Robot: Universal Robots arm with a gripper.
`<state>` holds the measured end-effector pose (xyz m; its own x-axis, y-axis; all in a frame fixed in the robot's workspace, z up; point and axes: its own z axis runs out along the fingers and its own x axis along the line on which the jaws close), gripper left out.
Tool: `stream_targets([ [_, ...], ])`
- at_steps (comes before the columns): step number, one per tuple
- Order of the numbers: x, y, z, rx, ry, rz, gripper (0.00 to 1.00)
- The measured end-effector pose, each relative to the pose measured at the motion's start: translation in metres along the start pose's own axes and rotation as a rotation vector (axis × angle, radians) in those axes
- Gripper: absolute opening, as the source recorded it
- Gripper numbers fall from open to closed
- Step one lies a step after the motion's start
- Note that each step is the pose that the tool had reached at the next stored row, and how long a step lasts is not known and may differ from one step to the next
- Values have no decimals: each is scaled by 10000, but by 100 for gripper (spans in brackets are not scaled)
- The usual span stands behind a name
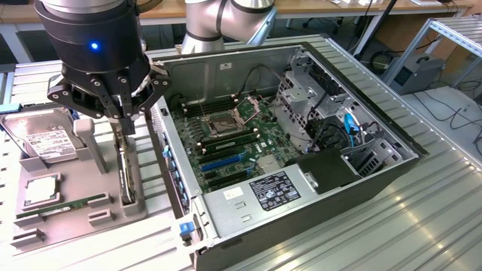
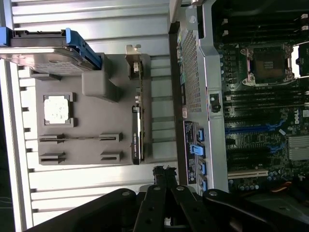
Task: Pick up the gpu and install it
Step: 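Reach for the gpu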
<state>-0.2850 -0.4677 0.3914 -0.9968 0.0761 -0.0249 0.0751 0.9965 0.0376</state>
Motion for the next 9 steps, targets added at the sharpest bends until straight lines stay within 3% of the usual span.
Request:
stream_targets([
  [9,-2,-32,0,6,-1,0,11],
])
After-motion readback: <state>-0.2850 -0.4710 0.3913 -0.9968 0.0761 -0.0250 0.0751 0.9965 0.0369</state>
